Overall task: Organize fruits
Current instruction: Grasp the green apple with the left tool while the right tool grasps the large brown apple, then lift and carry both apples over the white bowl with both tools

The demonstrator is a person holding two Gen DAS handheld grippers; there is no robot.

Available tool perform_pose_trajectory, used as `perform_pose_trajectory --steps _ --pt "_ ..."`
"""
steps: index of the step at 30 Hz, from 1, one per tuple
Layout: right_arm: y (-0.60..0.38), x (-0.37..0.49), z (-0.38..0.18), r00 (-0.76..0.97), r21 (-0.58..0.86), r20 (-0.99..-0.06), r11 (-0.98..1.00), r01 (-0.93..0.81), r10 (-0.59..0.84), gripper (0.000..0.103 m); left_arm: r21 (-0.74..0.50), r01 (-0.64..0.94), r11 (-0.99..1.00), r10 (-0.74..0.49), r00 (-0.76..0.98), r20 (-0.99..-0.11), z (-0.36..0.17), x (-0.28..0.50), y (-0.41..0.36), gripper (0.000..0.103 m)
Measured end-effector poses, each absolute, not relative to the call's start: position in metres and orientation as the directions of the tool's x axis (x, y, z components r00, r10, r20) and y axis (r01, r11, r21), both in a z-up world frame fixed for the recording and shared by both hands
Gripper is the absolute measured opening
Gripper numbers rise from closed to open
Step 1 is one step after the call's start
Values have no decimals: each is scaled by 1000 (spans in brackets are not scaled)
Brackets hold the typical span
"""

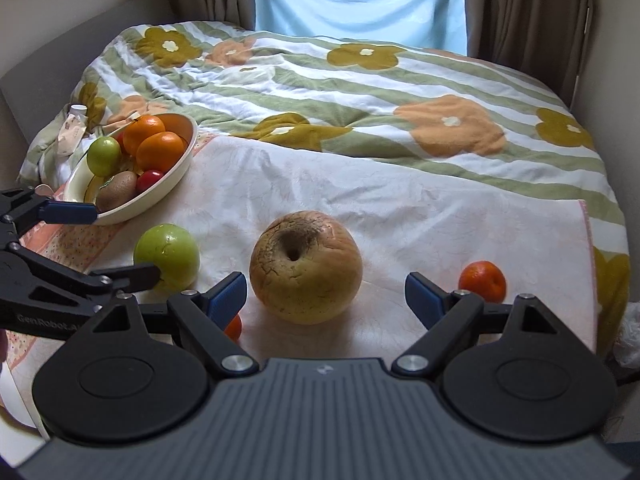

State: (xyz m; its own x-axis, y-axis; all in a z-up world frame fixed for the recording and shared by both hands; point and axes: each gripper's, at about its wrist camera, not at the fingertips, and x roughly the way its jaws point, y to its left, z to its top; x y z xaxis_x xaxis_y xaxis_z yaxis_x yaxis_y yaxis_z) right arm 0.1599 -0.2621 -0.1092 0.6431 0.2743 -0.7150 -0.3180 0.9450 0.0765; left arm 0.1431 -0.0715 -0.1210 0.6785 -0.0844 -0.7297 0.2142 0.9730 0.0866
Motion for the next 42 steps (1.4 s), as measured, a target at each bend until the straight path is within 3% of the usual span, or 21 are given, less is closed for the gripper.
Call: perform_pose_trajectory --steps 8,17,30,32,42 --pt "-256 173 -123 635 118 -704 934 -337 317 101 86 224 971 -88 666 -741 -136 153 -81 87" --pt "-252 178 -130 625 135 -704 928 -346 336 100 69 256 964 -118 649 -752 -143 155 -87 62" --pt "-252 179 -135 634 132 -702 934 -331 324 97 82 234 969 -96 659 -746 -142 145 -87 61" --pt "-252 178 -134 631 139 -700 931 -339 334 89 80 227 971 -93 659 -746 -142 143 -86 61" --pt "-246 167 -122 644 103 -691 927 -362 328 89 69 198 978 -85 675 -733 -128 130 -79 61"
